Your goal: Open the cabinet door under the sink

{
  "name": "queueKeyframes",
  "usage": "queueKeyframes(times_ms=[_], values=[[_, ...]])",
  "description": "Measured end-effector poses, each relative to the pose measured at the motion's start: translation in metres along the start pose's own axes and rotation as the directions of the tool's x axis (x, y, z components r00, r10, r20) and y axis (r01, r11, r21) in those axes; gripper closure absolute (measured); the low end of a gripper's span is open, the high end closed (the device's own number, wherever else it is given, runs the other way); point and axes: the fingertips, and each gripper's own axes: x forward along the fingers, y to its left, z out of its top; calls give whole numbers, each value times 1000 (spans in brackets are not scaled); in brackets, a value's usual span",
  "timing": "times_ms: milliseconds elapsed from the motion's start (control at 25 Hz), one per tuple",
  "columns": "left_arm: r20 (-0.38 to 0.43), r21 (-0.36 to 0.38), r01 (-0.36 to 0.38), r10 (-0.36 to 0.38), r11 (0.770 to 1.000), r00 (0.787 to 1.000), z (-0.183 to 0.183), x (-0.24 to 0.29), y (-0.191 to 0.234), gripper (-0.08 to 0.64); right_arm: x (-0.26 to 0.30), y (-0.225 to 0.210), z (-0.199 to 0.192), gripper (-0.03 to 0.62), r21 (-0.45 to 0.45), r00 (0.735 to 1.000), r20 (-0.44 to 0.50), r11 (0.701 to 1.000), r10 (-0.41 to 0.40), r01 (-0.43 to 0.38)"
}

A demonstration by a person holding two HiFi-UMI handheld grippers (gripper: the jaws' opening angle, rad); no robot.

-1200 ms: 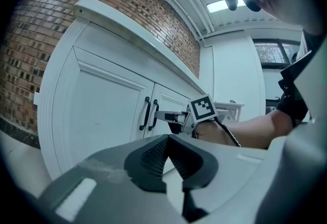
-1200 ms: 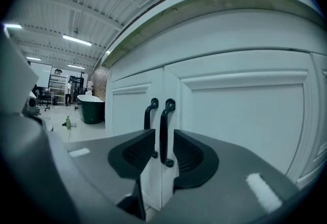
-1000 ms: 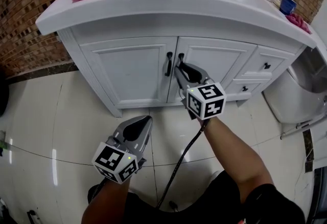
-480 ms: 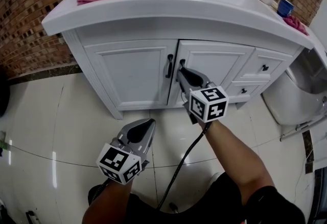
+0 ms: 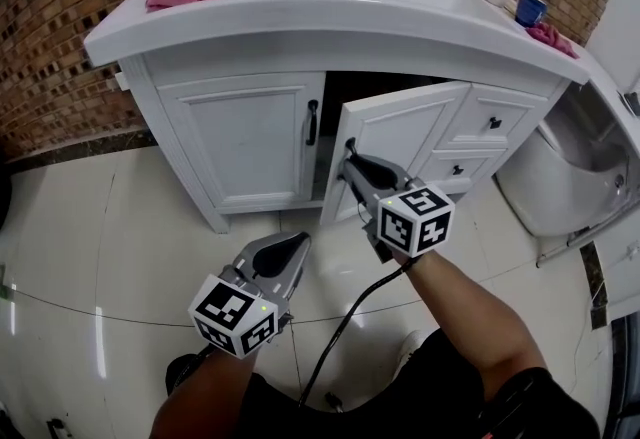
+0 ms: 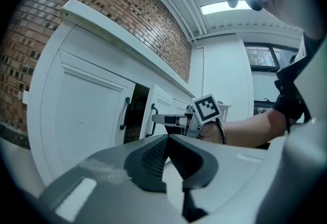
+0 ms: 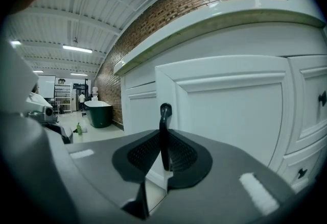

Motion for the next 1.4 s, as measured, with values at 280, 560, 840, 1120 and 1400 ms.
queueKeyframes(times_ms=[280, 560, 840, 1120, 1400], values=[[20, 5, 37, -37, 999, 999, 7, -7, -30, 557, -43, 6, -9, 545, 6, 1000, -19, 1000, -14, 14], [47, 20, 90, -91, 996, 995, 20, -13, -65, 555, -99, 5, -19, 545, 4, 999, -9, 999, -48, 48], [37, 39, 134, -135, 990, 990, 18, -10, -96, 557, -158, -15, -29, 548, 5, 992, 3, 992, -127, 127], [13, 76, 153, -154, 985, 988, 12, 3, -118, 557, -209, -48, -36, 549, 33, 970, 29, 971, -240, 239], [-7, 87, 160, -160, 983, 987, 7, 11, -128, 557, -253, -92, -40, 557, 100, 904, 51, 903, -424, 418]])
